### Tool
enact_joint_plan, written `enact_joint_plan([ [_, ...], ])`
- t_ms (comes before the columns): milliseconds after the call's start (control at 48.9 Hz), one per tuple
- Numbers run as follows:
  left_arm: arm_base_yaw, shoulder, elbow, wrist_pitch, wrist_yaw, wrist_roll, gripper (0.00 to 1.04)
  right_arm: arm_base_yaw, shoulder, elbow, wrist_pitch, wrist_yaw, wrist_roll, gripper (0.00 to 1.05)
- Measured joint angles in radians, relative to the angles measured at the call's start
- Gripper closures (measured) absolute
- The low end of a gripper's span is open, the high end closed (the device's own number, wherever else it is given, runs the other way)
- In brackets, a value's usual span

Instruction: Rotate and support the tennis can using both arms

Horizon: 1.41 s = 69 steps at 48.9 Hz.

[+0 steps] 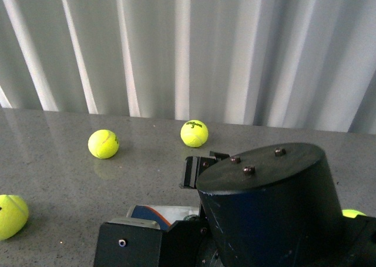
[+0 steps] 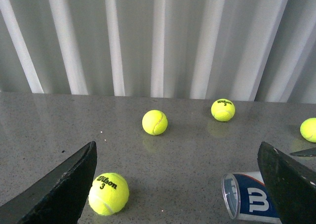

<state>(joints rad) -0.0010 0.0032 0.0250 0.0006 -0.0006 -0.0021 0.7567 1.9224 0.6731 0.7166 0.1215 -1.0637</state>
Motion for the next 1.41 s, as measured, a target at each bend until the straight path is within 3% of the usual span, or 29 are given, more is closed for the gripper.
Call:
enact_joint_plan([
  [266, 0.000, 0.000, 0.000, 0.000, 0.000, 0.000, 0.07, -0.002, -0.315, -0.089, -0.027, 0.078, 0.199, 0.07],
  [572, 0.000, 0.000, 0.000, 0.000, 0.000, 0.000, 0.07, -0.194, -0.846, -0.142, -0.179, 0.468, 0.436, 0.07],
  [797, 0.000, -0.001, 0.000, 0.000, 0.000, 0.000, 0.07, -0.283, -1.043, -0.185, -0.358, 0.621, 0.526, 0.07],
  [960, 0.000, -0.001, 0.000, 0.000, 0.000, 0.000, 0.07, -0.327, -1.201, -0.242, -0.317, 0.738, 0.464, 0.07],
  [1042, 0.000, -0.002, 0.000, 0.000, 0.000, 0.000, 0.07, -0.433, -1.295, -0.239, -0.512, 0.454, 0.605, 0.19],
  [1062, 0.000, -0.002, 0.000, 0.000, -0.001, 0.000, 0.07, -0.478, -1.336, -0.251, -0.571, 0.321, 0.686, 0.24],
  [1083, 0.000, -0.001, 0.000, 0.000, -0.001, 0.000, 0.07, -0.506, -1.360, -0.265, -0.595, 0.252, 0.734, 0.28],
  [1144, 0.000, -0.002, 0.000, 0.000, 0.000, 0.000, 0.07, -0.600, -1.434, -0.338, -0.594, 0.032, 0.877, 0.44],
  [1205, 0.000, -0.002, 0.000, 0.000, 0.000, 0.000, 0.07, -0.683, -1.464, -0.402, -0.551, -0.105, 0.928, 0.58],
  [1267, 0.000, -0.002, 0.000, 0.000, 0.000, 0.000, 0.07, -0.732, -1.474, -0.461, -0.502, -0.146, 0.937, 0.72],
  [1410, 0.000, -0.002, 0.000, 0.000, 0.000, 0.000, 0.07, -0.744, -1.492, -0.531, -0.448, -0.150, 0.965, 1.02],
])
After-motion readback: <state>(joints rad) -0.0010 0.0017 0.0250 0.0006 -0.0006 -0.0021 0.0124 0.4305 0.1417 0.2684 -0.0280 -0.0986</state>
